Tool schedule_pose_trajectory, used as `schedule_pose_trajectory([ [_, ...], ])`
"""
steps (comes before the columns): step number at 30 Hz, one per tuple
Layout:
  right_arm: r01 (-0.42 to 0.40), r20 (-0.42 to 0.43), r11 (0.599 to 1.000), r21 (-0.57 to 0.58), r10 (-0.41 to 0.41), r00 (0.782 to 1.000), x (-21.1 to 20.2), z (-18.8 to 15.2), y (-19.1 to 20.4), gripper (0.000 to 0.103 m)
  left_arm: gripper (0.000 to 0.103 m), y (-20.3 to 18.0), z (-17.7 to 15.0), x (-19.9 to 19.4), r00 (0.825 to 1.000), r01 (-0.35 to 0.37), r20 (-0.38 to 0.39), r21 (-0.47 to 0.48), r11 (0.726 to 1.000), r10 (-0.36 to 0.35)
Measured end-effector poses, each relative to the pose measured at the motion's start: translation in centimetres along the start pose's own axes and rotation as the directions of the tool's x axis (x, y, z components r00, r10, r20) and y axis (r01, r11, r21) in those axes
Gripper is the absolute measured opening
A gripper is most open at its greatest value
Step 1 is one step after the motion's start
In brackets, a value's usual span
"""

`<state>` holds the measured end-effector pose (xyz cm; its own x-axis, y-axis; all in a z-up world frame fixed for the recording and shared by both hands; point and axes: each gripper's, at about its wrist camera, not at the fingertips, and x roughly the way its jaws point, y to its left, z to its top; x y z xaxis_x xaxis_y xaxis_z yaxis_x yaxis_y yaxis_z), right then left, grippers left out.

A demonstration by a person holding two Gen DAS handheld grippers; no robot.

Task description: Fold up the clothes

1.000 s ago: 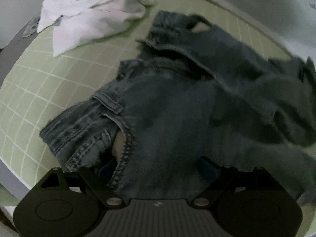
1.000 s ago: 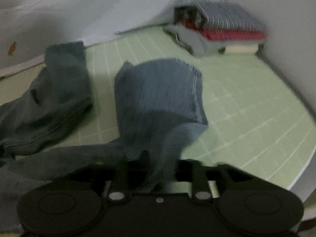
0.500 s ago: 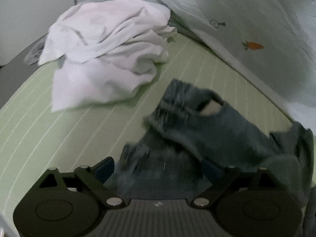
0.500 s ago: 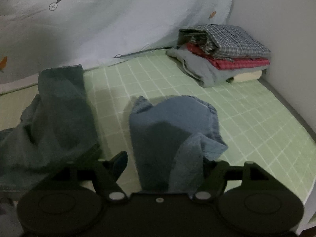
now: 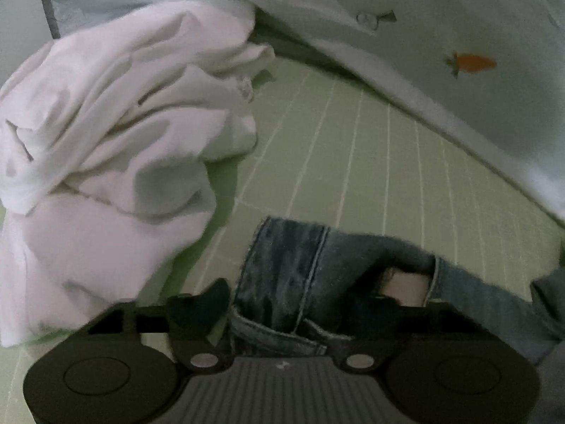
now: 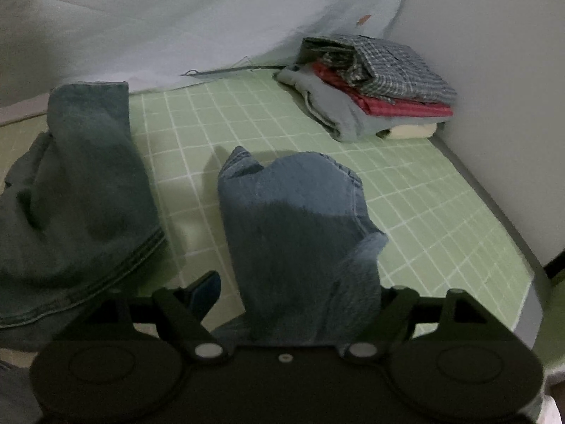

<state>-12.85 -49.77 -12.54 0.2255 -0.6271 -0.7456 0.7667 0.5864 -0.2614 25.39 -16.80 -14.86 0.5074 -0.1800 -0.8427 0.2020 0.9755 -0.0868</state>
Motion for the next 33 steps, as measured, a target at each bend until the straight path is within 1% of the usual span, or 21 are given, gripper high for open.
schedule_pose_trajectory([
  [1, 0.004, 0.0, 1.0, -0.002, -0.004, 1.0, -0.3, 0.0, 0.3, 0.082, 0.037, -0.1, 0.0, 0.0, 1.0, -0.001, 0.011, 0.013, 1.0, 0.001],
  [2, 0.01, 0.002, 1.0, -0.007, -0.01, 1.0, -0.6, 0.0, 0.7, 0.082, 0.035, -0.2, 0.1, 0.0, 1.0, -0.005, 0.023, 0.024, 1.0, 0.005],
  [4, 0.012, 0.008, 1.0, -0.021, -0.012, 1.0, -0.9, 0.0, 1.4, 0.082, 0.031, 0.3, 0.3, 0.0, 0.998, -0.041, 0.048, 0.017, 0.999, 0.04],
  [8, -0.012, 0.02, 0.999, -0.039, 0.013, 1.0, -1.9, 0.3, 2.9, 0.082, 0.028, 3.9, 1.9, 0.6, 0.987, -0.129, 0.091, -0.054, 0.99, 0.133],
  [10, -0.031, 0.026, 0.998, -0.047, 0.033, 0.999, -2.4, 0.4, 3.6, 0.082, 0.028, 6.0, 2.5, 0.8, 0.989, -0.106, 0.095, -0.086, 0.991, 0.114],
  [12, -0.05, 0.037, 0.996, -0.074, 0.052, 0.998, -2.8, 0.3, 4.4, 0.082, 0.029, 6.5, 2.8, 0.5, 0.99, -0.099, 0.096, -0.069, 0.993, 0.106],
  [13, -0.053, 0.045, 0.994, -0.096, 0.057, 0.997, -3.0, 0.2, 4.9, 0.082, 0.03, 6.1, 2.6, 0.2, 0.99, -0.097, 0.097, -0.046, 0.994, 0.101],
  [15, -0.061, 0.06, 0.988, -0.139, 0.07, 0.996, -3.2, -0.1, 5.5, 0.082, 0.035, 5.5, 2.1, -0.5, 0.991, -0.093, 0.101, -0.001, 0.996, 0.092],
  [16, -0.07, 0.063, 0.987, -0.146, 0.08, 0.995, -3.3, -0.1, 5.5, 0.082, 0.044, 5.1, 1.6, -1.1, 0.99, -0.087, 0.112, 0.016, 0.996, 0.085],
  [17, -0.08, 0.065, 0.985, -0.151, 0.091, 0.994, -3.3, -0.1, 5.5, 0.082, 0.055, 5.0, 1.1, -2.1, 0.99, -0.072, 0.123, 0.012, 0.997, 0.07],
  [18, -0.09, 0.067, 0.984, -0.156, 0.101, 0.993, -3.3, -0.1, 5.4, 0.082, 0.062, 5.0, 0.6, -3.1, 0.99, -0.047, 0.131, -0.006, 0.999, 0.047],
  [19, -0.104, 0.071, 0.984, -0.144, 0.115, 0.991, -3.3, 0.0, 5.0, 0.082, 0.076, 4.8, 0.0, -4.2, 0.99, -0.026, 0.139, -0.029, 0.999, 0.03],
  [20, -0.12, 0.08, 0.986, -0.117, 0.13, 0.988, -3.3, 0.2, 4.3, 0.082, 0.083, 4.5, -0.8, -5.6, 0.988, -0.018, 0.153, -0.044, 0.999, 0.024],
  [22, -0.153, 0.099, 0.986, -0.06, 0.159, 0.982, -3.4, 0.4, 2.7, 0.082, 0.085, 3.9, -2.3, -8.3, 0.984, -0.002, 0.18, -0.071, 0.997, 0.015],
  [26, -0.216, 0.151, 0.974, 0.065, 0.204, 0.967, -2.3, 1.3, -1.7, 0.083, 0.095, 0.5, -6.6, -12.4, 0.984, -0.022, 0.177, -0.042, 0.999, 0.029],
  [27, -0.229, 0.161, 0.969, 0.094, 0.212, 0.964, -1.7, 1.5, -2.9, 0.085, 0.096, -0.4, -7.9, -13.2, 0.985, -0.027, 0.169, -0.039, 0.999, 0.033],
  [28, -0.239, 0.16, 0.964, 0.12, 0.219, 0.963, -0.8, 1.7, -4.1, 0.085, 0.097, -1.5, -9.3, -13.7, 0.989, -0.031, 0.143, -0.043, 0.999, 0.036],
  [30, -0.247, 0.132, 0.953, 0.178, 0.226, 0.965, 1.2, 1.8, -6.3, 0.085, 0.097, -3.6, -12.1, -14.8, 0.995, -0.038, 0.092, -0.05, 0.998, 0.042],
  [33, -0.285, 0.108, 0.923, 0.258, 0.266, 0.958, 4.5, 1.3, -9.6, 0.085, 0.097, -6.8, -15.2, -16.0, 0.998, -0.034, 0.06, -0.031, 0.999, 0.036],
])
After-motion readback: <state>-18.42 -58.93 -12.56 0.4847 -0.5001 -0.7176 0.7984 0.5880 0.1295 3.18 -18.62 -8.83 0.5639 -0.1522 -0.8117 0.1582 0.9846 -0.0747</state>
